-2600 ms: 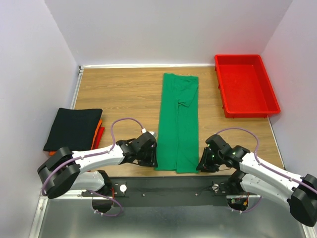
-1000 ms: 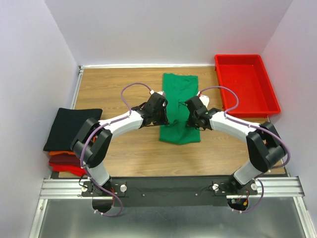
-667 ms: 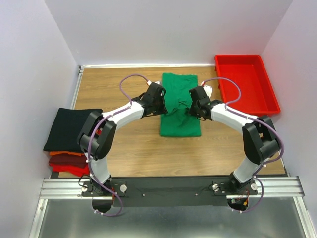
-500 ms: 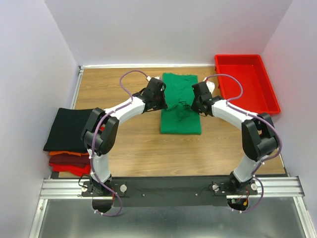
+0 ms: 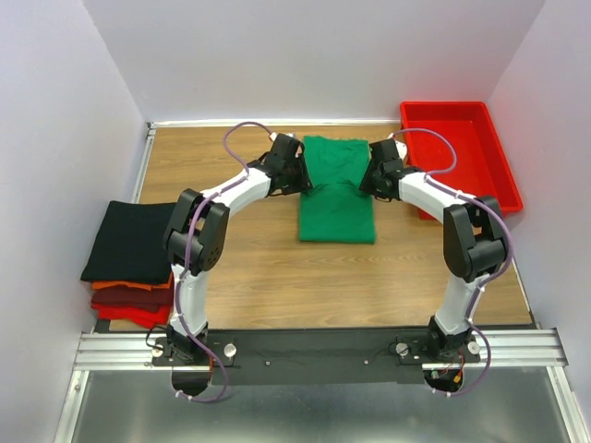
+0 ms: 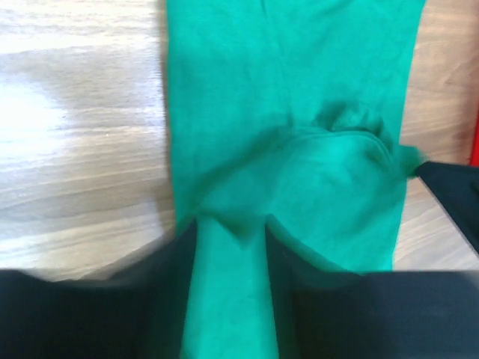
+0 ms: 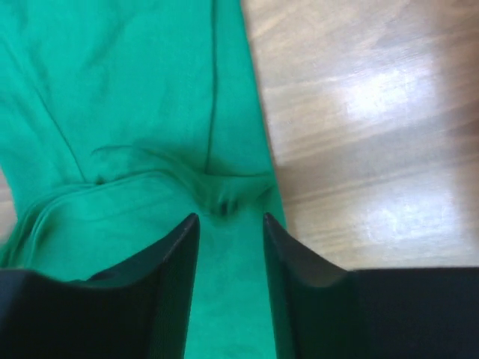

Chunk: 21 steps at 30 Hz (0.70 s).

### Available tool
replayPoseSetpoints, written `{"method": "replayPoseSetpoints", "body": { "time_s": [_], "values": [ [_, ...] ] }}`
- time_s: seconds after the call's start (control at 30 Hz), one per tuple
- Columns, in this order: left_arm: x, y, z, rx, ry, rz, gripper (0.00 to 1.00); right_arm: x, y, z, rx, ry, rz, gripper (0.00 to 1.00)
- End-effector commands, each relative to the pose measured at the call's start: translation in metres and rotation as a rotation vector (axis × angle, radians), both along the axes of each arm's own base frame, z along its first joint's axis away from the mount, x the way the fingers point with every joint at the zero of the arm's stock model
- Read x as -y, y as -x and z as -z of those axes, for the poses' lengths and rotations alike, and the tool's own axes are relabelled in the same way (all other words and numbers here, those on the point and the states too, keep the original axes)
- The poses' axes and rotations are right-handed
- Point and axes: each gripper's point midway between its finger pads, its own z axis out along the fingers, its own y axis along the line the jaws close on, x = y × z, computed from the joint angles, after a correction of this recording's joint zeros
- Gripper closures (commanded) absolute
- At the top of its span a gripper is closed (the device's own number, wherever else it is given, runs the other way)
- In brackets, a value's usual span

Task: Fold and stack the t-shirts
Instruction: Fold the tshirt

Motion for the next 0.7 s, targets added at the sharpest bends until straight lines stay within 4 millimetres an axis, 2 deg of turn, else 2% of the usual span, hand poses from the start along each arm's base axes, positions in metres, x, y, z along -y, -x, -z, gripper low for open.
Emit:
{"method": "replayPoseSetpoints", "body": {
  "time_s": [0.0,0.03,0.07,0.17,0.27,0.4,0.43,0.47,0.53,0.6,0.67],
  "values": [
    [-0.001,-0.014,-0.012,0.05,0.032,0.044,0.22,-0.008,-0.02,-0.015,0.05,-0.03,-0.044,0.42],
    [-0.001,-0.017,-0.019,0.069,0.039,0.059,0.06,-0.009,-0.02,-0.023,0.067,-0.033,-0.048,0.36],
    [-0.006,-0.021,-0.027,0.086,0.042,0.056,0.05,-0.008,-0.018,-0.025,0.069,-0.033,-0.051,0.3],
    [-0.016,-0.022,-0.045,0.132,0.031,0.023,0.05,-0.007,-0.012,-0.038,0.093,-0.043,-0.057,0.29],
    [-0.017,-0.012,-0.042,0.112,0.039,0.027,0.13,-0.012,-0.001,-0.032,0.075,-0.065,-0.085,0.3],
    [-0.002,-0.001,-0.033,0.097,0.043,0.056,0.35,-0.027,0.006,-0.018,0.051,-0.058,-0.119,0.4],
    [0.008,0.003,-0.033,0.096,0.048,0.075,0.47,-0.031,0.005,-0.017,0.05,-0.06,-0.126,0.41],
    [0.013,0.004,-0.029,0.085,0.052,0.088,0.54,-0.041,0.003,-0.022,0.061,-0.068,-0.147,0.41],
    [0.021,0.008,-0.025,0.069,0.064,0.104,0.71,-0.048,-0.001,-0.014,0.055,-0.05,-0.159,0.41],
    [0.031,0.013,-0.02,0.057,0.079,0.132,0.84,-0.057,-0.007,-0.015,0.067,-0.04,-0.172,0.41],
    [0.041,0.024,-0.013,0.033,0.096,0.161,0.87,-0.06,-0.008,-0.003,0.047,-0.022,-0.175,0.41]
  ]
}}
